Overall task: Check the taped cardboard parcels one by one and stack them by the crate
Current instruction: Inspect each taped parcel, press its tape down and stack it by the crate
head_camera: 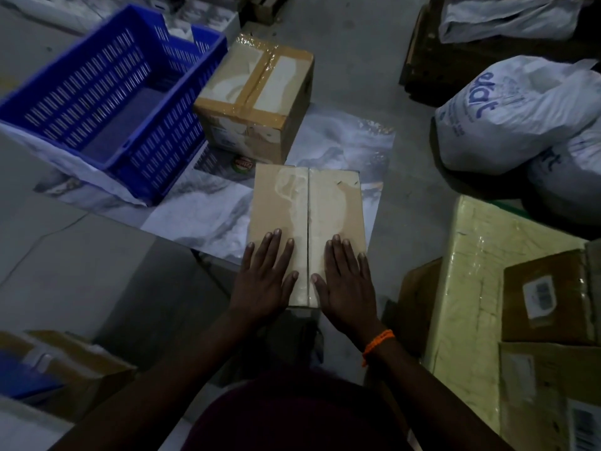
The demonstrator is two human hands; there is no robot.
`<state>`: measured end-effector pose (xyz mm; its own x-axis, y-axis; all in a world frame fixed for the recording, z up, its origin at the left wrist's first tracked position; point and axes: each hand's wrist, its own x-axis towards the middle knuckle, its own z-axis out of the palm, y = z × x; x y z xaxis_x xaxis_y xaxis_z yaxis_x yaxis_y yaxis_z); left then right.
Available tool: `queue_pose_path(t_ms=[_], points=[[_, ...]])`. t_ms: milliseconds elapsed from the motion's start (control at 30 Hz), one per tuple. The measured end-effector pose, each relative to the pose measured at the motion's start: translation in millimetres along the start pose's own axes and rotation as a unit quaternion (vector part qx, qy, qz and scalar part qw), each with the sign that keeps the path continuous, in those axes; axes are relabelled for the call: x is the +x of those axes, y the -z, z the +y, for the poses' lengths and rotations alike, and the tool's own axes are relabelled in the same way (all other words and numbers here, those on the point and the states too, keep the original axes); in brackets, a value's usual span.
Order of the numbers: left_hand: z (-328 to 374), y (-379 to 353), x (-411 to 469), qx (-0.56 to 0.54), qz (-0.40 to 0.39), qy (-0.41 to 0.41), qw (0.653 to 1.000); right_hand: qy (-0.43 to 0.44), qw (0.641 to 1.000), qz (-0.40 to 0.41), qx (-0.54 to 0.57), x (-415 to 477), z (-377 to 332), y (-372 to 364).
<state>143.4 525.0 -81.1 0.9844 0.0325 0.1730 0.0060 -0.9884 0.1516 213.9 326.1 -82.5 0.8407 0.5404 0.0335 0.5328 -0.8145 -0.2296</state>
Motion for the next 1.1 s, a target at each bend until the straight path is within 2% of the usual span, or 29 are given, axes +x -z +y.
queue_pose_path(t_ms=[133, 300, 433, 533, 633, 733, 767, 833, 933, 1100], points=[[0, -2, 0, 0.002, -0.004, 0.006, 1.000, 0.004, 1.000, -0.001, -0.011, 1, 1, -1], [-5, -1, 2, -0.027, -0.048, 0.016, 0.998, 0.004, 1.000, -0.002, 0.008, 5, 3, 2], [-11, 6, 22, -0.131, -0.070, 0.116, 0.982, -0.047, 0.993, 0.005, 0.105, 28, 10, 24], [-22, 19, 49, -0.251, -0.059, 0.187, 0.948, -0.156, 0.957, -0.014, 0.243, 65, 29, 31], [-29, 38, 84, -0.374, -0.042, 0.289, 0.880, -0.258, 0.902, -0.062, 0.340, 99, 48, 40], [-42, 51, 109, -0.444, -0.050, 0.384, 0.808, -0.268, 0.870, -0.064, 0.408, 116, 48, 50], [-44, 55, 111, -0.465, -0.058, 0.386, 0.795, -0.261, 0.864, -0.058, 0.426, 118, 44, 53], [-48, 61, 110, -0.491, -0.059, 0.364, 0.789, -0.259, 0.858, -0.041, 0.442, 120, 41, 57], [-44, 73, 106, -0.514, -0.002, 0.326, 0.793, -0.250, 0.846, 0.011, 0.470, 117, 39, 75], [-40, 88, 106, -0.599, 0.092, 0.313, 0.731, -0.248, 0.785, 0.143, 0.549, 116, 36, 111]])
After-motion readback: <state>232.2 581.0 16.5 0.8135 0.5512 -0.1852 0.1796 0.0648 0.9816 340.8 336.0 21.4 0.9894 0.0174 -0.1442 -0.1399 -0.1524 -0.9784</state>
